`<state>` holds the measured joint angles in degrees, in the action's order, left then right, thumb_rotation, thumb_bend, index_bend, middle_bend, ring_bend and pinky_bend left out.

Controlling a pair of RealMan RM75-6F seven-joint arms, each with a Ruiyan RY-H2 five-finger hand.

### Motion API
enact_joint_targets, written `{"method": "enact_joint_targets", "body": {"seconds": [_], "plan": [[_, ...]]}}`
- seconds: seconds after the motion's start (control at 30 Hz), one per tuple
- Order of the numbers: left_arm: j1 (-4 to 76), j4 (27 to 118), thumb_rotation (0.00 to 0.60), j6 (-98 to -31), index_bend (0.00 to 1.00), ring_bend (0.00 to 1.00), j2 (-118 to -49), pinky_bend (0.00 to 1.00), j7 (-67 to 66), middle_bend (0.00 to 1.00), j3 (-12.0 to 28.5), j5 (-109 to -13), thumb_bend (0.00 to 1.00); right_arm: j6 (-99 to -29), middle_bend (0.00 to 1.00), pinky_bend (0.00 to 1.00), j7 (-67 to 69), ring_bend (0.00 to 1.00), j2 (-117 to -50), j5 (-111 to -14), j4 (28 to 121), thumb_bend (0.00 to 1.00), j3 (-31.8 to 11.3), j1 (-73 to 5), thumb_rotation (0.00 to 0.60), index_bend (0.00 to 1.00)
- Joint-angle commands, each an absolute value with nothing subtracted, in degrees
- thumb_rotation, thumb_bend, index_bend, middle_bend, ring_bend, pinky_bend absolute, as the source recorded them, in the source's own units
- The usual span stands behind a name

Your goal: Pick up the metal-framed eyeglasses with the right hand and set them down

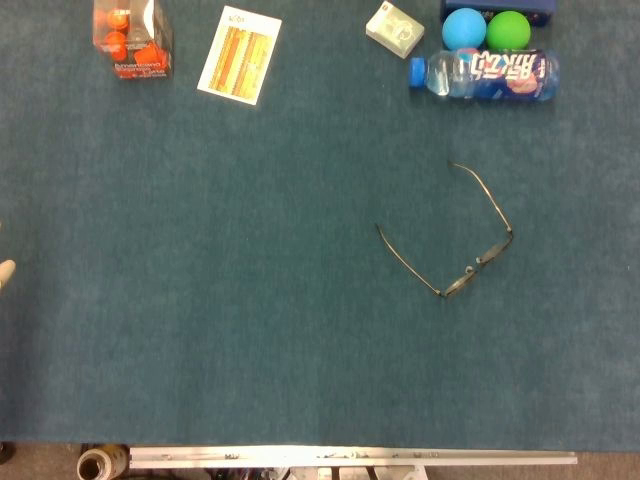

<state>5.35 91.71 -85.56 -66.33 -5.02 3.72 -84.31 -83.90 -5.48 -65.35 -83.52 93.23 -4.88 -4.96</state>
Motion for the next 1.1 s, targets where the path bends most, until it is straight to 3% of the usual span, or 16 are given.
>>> {"method": "enact_joint_targets", "body": {"seconds": [0.03, 0.63, 1.1], "plan": [[5.49, 91.84, 0.6, -85.08, 0.48, 0.48, -66.39, 0.63, -5.67, 0.47, 3.31, -84.53, 0.04, -83.72, 0.44, 0.46, -5.35, 0.36, -65.61, -83.8, 92.96, 0.38, -4.58, -5.0, 0.6, 0.57], [4.98, 91.21, 0.6, -85.18, 0.48, 0.48, -66.84, 0.63, -6.61, 0.47, 2.38, -84.63, 0.04, -83.57, 0.44, 0.46, -4.39, 0.36, -66.69, -85.2, 90.85, 0.38, -4.56, -5.8, 0.6, 0.57], [4.51, 89.03, 0.6, -85.2, 0.48, 0.48, -66.83, 0.63, -4.61, 0.47, 2.16, -84.46, 0.04, -78.64, 0.44, 0.46, -8.3, 0.35, -70.39, -87.41, 89.06, 0.37, -6.29, -12.07, 0.6, 0.57]]}}
